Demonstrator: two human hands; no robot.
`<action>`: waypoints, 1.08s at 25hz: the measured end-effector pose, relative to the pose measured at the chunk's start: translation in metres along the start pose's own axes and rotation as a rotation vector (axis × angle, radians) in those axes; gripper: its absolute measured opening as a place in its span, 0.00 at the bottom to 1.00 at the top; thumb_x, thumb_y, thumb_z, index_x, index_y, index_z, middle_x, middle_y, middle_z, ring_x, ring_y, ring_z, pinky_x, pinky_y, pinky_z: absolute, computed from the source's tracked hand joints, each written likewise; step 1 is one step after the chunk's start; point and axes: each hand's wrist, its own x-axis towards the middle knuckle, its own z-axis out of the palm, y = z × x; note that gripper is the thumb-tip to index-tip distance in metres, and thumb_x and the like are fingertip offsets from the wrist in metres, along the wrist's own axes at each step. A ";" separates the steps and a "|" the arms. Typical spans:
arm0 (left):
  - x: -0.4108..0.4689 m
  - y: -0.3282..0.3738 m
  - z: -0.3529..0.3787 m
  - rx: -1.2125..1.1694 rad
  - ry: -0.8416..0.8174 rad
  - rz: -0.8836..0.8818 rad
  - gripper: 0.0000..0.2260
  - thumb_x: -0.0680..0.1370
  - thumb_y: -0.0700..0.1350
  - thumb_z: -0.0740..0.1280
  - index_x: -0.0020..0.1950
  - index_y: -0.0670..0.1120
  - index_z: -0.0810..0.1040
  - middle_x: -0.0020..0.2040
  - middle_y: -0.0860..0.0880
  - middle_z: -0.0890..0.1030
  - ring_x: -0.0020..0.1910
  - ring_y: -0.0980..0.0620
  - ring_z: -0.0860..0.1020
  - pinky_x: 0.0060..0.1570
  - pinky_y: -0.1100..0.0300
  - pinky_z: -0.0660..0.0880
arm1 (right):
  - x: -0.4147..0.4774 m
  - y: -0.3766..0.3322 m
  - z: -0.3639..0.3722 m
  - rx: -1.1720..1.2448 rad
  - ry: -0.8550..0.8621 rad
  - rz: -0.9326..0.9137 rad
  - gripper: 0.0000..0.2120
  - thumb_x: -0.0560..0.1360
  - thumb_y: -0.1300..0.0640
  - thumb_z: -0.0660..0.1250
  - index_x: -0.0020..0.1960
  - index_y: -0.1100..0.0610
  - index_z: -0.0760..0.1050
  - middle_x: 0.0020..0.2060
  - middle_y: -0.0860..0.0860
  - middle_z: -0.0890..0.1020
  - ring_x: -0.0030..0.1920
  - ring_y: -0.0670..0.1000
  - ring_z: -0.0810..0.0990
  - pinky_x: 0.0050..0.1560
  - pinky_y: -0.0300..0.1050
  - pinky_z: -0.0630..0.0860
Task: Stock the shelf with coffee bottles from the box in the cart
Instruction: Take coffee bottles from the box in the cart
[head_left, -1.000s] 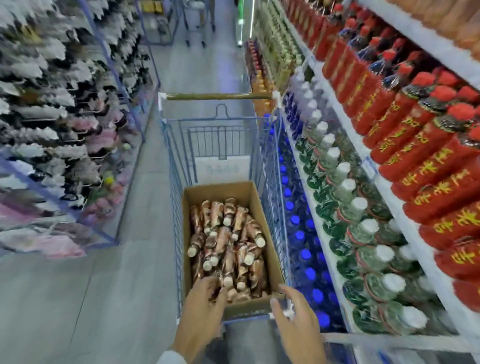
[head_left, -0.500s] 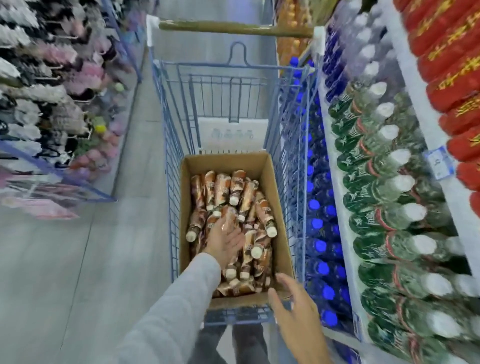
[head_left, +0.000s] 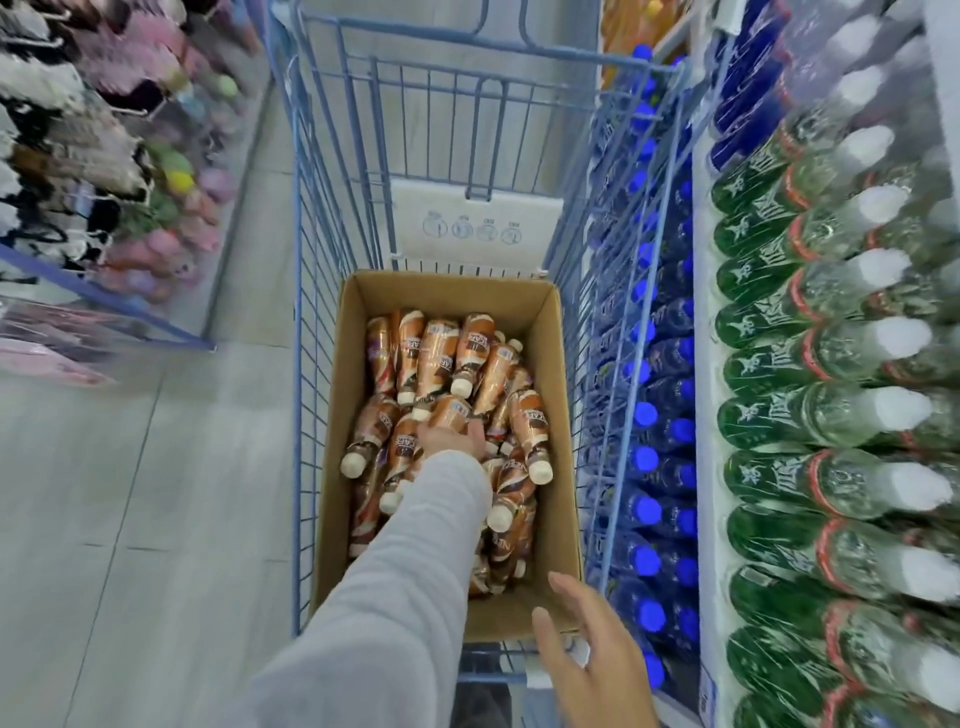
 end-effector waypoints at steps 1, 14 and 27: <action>-0.004 -0.003 -0.004 0.088 -0.034 0.034 0.34 0.80 0.47 0.70 0.80 0.37 0.58 0.75 0.37 0.69 0.73 0.41 0.70 0.69 0.60 0.68 | 0.002 -0.001 -0.001 0.009 -0.004 -0.001 0.16 0.78 0.49 0.71 0.56 0.30 0.70 0.57 0.28 0.75 0.60 0.30 0.73 0.57 0.26 0.67; -0.083 -0.008 -0.179 0.065 -0.325 0.199 0.18 0.72 0.54 0.76 0.59 0.50 0.80 0.51 0.48 0.87 0.49 0.48 0.86 0.50 0.47 0.83 | 0.121 -0.075 0.010 -0.071 -0.074 -0.245 0.18 0.80 0.44 0.64 0.69 0.44 0.73 0.68 0.42 0.76 0.69 0.44 0.73 0.65 0.45 0.73; -0.079 -0.034 -0.290 0.061 -0.281 0.240 0.19 0.60 0.59 0.77 0.51 0.61 0.84 0.51 0.50 0.87 0.48 0.51 0.86 0.40 0.60 0.82 | 0.241 -0.107 0.173 -0.757 -0.539 -0.600 0.41 0.72 0.64 0.69 0.81 0.52 0.58 0.81 0.52 0.56 0.78 0.58 0.61 0.74 0.50 0.64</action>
